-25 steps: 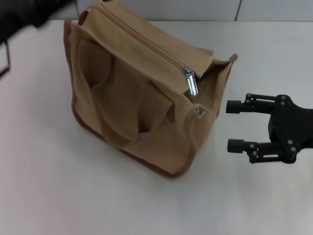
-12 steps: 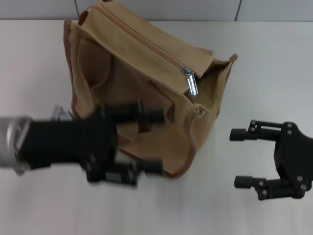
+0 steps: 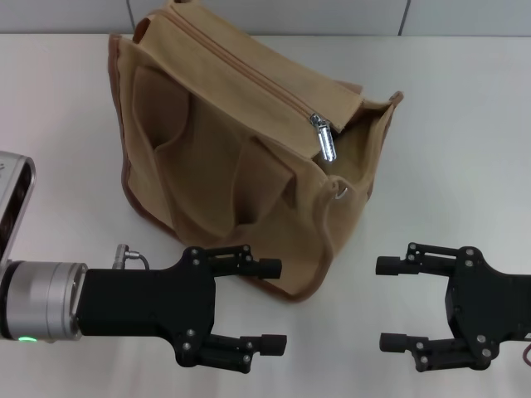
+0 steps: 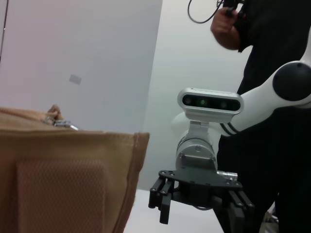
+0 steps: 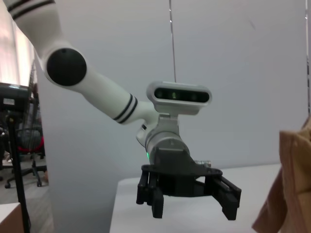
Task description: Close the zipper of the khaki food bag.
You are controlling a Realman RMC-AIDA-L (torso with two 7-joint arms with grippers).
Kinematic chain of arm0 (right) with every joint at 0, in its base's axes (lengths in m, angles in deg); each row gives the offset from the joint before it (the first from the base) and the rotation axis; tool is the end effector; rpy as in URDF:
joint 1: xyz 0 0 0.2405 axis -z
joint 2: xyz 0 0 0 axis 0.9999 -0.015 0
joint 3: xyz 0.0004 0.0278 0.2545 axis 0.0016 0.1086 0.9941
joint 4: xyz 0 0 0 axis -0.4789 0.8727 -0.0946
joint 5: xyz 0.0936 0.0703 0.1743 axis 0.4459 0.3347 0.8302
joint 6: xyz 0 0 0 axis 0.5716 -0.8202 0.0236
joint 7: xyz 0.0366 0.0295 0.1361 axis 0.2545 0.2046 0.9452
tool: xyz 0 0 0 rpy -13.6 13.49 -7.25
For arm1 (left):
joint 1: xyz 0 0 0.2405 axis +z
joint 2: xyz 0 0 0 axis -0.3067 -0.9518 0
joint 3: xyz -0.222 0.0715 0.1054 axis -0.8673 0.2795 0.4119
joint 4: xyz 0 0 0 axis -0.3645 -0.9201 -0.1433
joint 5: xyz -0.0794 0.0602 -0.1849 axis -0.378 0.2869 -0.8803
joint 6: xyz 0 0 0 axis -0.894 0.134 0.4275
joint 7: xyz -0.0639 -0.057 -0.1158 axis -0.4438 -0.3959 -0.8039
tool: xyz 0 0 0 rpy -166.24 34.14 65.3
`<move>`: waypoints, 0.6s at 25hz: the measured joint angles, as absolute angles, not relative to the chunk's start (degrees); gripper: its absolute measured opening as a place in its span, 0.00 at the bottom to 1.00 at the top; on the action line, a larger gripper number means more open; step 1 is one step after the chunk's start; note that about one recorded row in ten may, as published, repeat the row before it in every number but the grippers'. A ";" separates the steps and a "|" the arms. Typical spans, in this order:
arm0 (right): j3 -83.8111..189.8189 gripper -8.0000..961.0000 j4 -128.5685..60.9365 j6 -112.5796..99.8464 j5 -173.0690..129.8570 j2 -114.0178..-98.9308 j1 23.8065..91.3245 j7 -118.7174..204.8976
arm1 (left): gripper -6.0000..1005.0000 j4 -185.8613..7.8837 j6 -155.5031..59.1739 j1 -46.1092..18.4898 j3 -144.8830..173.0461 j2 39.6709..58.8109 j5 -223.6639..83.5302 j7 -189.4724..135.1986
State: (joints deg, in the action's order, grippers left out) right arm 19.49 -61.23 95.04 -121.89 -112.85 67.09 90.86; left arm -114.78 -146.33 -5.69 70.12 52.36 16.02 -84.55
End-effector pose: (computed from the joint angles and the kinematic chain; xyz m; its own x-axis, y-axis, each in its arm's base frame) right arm 0.2746 0.2356 -0.0134 0.7813 -0.0503 -0.6221 -0.0920 -0.9951 -0.0352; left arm -0.2497 0.2398 -0.0347 0.7452 0.1644 0.6462 0.1133 -0.9862 0.1203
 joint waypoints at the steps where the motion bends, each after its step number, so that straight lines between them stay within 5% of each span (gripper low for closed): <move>1: 19.49 0.81 -61.23 95.04 -121.89 -112.85 67.09 90.86 | 0.83 -114.10 -144.74 -5.60 70.19 52.27 16.17 -83.78; 15: 19.49 0.82 -59.14 93.33 -121.96 -112.94 66.67 89.54 | 0.83 -114.03 -143.79 -5.21 70.26 51.81 17.88 -84.20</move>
State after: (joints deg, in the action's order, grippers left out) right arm 19.49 -59.14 93.33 -121.96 -112.94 66.67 89.54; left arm -114.03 -143.79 -5.21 70.26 51.81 17.88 -84.20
